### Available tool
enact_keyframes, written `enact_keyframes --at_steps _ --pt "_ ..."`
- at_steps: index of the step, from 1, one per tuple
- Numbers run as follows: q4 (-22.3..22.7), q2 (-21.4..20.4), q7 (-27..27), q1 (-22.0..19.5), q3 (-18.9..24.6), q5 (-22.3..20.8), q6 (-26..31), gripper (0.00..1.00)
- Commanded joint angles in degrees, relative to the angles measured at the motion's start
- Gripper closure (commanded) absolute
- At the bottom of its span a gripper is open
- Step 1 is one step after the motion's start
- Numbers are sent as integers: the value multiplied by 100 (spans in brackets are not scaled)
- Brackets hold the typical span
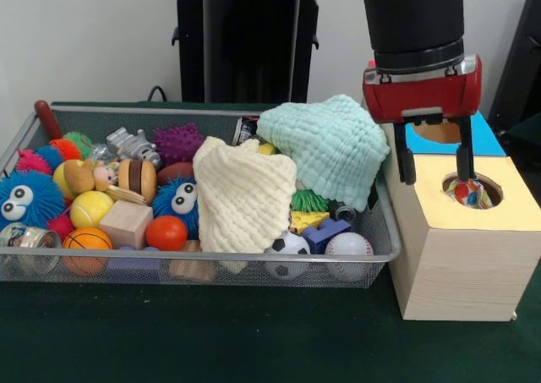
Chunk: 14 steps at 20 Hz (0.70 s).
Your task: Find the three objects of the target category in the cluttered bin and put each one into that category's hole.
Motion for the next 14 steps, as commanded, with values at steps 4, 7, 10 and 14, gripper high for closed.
enact_keyframes --at_steps 4,7,10,14 --pt "115 -92 687 -7 368 158 468 0" --pt "48 -57 702 26 309 141 480 0" --pt "5 9 699 39 300 146 522 0" --pt "-64 126 661 24 337 166 636 0"
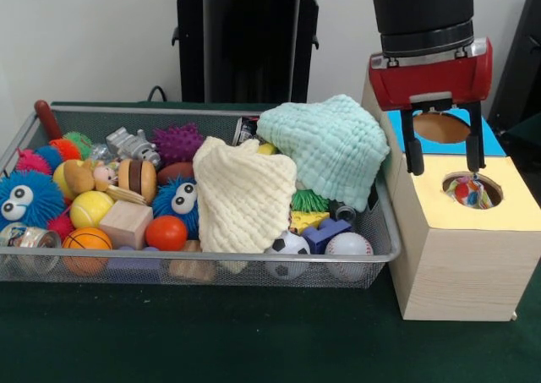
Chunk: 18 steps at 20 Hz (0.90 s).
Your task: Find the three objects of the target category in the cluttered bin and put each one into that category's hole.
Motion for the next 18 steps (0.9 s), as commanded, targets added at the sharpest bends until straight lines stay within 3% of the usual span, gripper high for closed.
enact_keyframes --at_steps 1,4,11,18 --pt "-61 272 646 -29 367 178 681 0" --pt "-71 270 684 32 240 142 848 0" --pt "75 -205 796 314 -700 -302 1594 0" --pt "688 -758 442 114 -881 -504 1703 0"
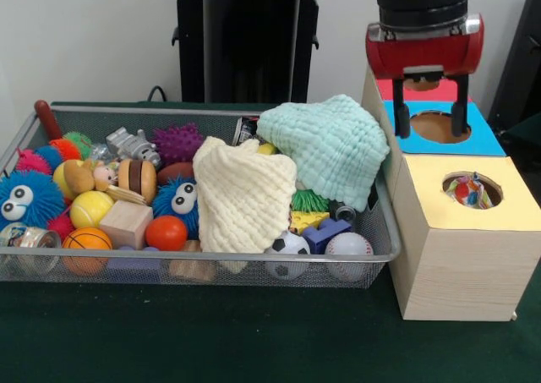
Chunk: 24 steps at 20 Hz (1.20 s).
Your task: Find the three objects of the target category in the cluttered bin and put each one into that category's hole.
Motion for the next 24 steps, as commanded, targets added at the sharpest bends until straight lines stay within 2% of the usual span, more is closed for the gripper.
enact_keyframes --at_steps 1,7,15,24 --pt "764 -517 393 -259 -343 -327 522 0" --pt "903 -564 107 -603 -188 -451 419 0" --pt "987 -286 -60 -902 61 -620 51 0" --pt "851 8 -53 -1101 267 -806 -177 0"
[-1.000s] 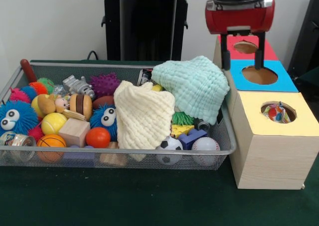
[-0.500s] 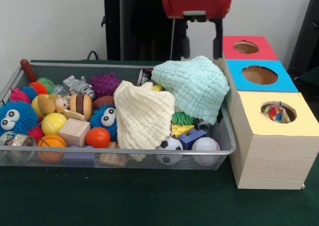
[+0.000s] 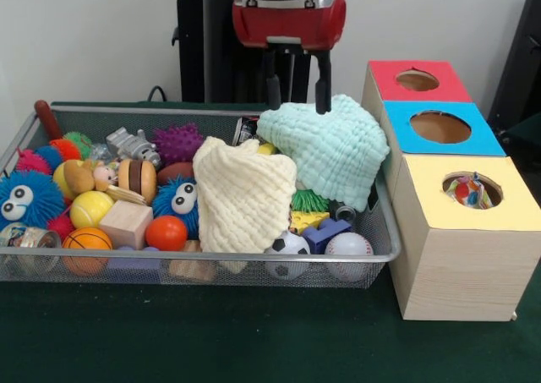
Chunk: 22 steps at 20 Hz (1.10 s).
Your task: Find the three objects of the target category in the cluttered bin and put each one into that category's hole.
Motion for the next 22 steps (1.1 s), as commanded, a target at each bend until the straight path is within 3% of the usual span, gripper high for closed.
enact_keyframes --at_steps 1,12,22 --pt "408 411 -30 -203 456 -287 -319 0" --pt "678 785 -58 -481 887 -289 -672 0" --pt "703 1181 -356 -858 1477 -265 -143 0"
